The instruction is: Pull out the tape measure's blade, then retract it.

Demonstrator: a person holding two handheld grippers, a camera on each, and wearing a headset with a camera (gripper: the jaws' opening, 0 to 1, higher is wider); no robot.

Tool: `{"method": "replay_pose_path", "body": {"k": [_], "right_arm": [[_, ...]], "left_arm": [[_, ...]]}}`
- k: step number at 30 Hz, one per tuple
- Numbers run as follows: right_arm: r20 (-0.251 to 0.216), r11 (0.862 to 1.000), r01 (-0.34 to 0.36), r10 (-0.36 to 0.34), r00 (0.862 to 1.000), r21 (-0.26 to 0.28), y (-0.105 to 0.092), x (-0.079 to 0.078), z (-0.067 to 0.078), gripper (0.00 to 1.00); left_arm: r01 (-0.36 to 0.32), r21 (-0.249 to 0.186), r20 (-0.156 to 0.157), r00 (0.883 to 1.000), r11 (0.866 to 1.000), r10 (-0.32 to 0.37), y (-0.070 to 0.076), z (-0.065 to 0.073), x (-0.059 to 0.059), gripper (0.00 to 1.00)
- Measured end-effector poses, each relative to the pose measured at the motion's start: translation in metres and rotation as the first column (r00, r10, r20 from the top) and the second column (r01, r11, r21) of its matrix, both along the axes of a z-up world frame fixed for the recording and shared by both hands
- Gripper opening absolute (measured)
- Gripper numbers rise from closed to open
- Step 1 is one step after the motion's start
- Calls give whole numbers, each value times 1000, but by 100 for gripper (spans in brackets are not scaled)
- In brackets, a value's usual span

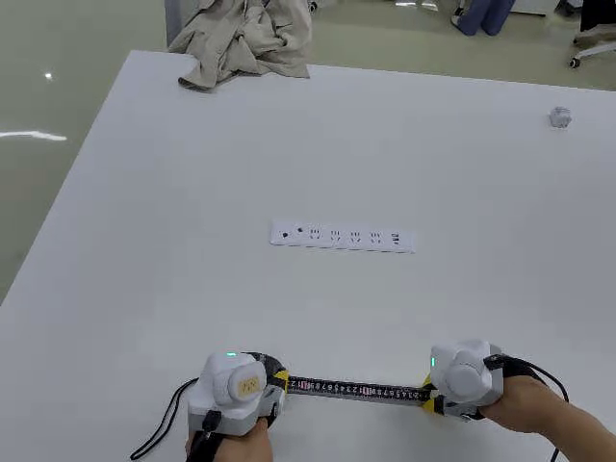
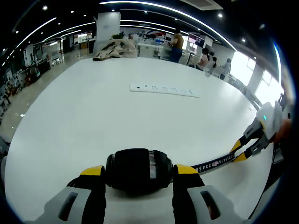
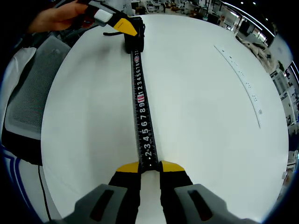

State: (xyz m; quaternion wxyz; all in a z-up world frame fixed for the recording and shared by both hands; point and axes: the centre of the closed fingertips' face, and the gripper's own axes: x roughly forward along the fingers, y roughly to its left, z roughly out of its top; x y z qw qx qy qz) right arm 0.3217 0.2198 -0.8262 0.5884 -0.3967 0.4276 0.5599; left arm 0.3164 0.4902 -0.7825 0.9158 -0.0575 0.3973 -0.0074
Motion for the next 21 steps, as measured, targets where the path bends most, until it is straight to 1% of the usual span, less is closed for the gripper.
{"method": "replay_pose_path", "body": {"k": [10, 21], "right_arm": [[0, 1000, -2, 2, 1000, 7, 6, 0, -1, 14], [-2, 1000, -14, 14, 1000, 19, 19, 0, 0, 14]], "left_arm": [[0, 1, 1, 1000, 1000, 0, 0, 1, 0, 54], [1, -2, -3, 1000, 1000, -1, 0, 0, 0, 54]]}}
